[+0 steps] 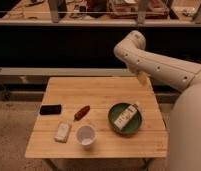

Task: Move the arm in a circular motion

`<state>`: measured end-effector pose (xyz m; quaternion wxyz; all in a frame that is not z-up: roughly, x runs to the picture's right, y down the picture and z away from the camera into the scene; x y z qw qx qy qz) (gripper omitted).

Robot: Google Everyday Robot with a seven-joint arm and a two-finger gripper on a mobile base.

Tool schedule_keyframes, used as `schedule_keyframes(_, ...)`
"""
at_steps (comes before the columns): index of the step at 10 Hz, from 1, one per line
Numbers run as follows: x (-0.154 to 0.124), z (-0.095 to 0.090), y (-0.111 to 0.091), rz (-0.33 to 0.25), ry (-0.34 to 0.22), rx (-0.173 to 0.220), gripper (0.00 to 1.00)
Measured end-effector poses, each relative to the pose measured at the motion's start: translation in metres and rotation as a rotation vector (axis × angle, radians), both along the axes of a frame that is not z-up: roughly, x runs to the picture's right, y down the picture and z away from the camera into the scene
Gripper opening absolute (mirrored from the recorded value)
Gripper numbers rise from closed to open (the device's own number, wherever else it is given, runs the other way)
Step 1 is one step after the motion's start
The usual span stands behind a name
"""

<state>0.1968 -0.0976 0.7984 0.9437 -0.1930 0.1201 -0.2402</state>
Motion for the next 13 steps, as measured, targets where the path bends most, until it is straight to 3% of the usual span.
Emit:
schedule_keyframes(1, -0.023, 0.014, -0.009, -0.007, -0.047, 0.011, 0.80)
schedule_keyframes(3, -0.086, 0.040, -0.033, -0.028, -0.196, 0.056, 0.80)
schedule_keyframes(4, -0.102, 0.044, -0.038, -0.044, -0.239, 0.066, 0.80)
schedule_keyframes(6, -0.155, 0.050, -0.029, -0.144, -0.374, 0.051, 0.80)
schedule_keyframes(9, -0.235, 0.039, 0.025, -0.308, -0.545, -0.071, 0.80)
schedule_keyframes(11, -0.267, 0.019, 0.053, -0.392, -0.621, -0.141, 0.80)
schedule_keyframes(12, -0.280, 0.004, 0.061, -0.446, -0.648, -0.169, 0.80)
schedule_keyframes(13, -0.296, -0.024, 0.073, -0.518, -0.685, -0.218, 0.80)
